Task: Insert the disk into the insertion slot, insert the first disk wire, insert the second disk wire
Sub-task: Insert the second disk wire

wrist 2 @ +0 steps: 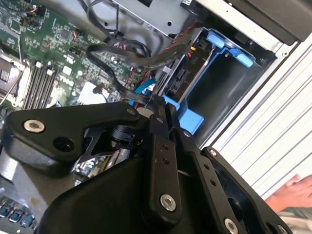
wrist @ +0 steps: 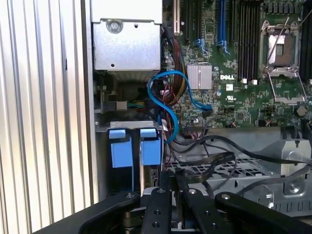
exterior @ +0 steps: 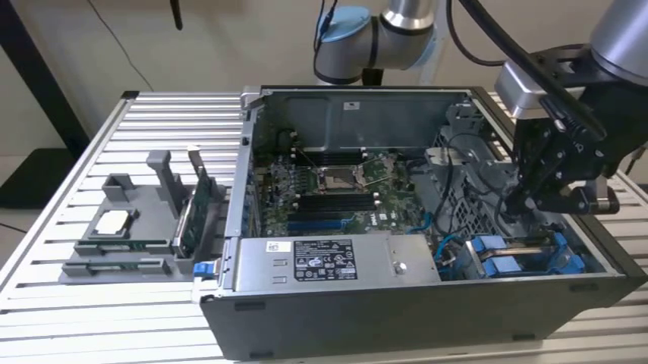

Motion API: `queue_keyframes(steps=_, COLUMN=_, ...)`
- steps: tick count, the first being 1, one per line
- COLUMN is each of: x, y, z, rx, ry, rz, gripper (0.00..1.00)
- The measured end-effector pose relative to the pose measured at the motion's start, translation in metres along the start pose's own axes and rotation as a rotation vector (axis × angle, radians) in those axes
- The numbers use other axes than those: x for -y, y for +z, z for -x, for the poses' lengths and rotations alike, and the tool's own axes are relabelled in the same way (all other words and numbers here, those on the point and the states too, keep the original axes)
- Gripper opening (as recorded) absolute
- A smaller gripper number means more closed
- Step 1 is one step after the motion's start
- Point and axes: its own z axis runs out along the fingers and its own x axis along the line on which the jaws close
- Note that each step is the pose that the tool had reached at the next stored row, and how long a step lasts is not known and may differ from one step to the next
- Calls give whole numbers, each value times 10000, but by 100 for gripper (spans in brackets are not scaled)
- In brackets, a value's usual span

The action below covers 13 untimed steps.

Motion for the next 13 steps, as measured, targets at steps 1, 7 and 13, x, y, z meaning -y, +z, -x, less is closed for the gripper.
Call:
queue_keyframes(steps=1, x=0, y=4, z=-3, rx=0, ry=0, rz=0, gripper=16)
queue_keyframes(steps=7, x=1, y=21, z=-6, rx=-1, ry=0, rz=0, gripper=16)
queue_keyframes(steps=13, x=1, y=38, z=-10, rx=-1, ry=-1, rz=0, gripper=16)
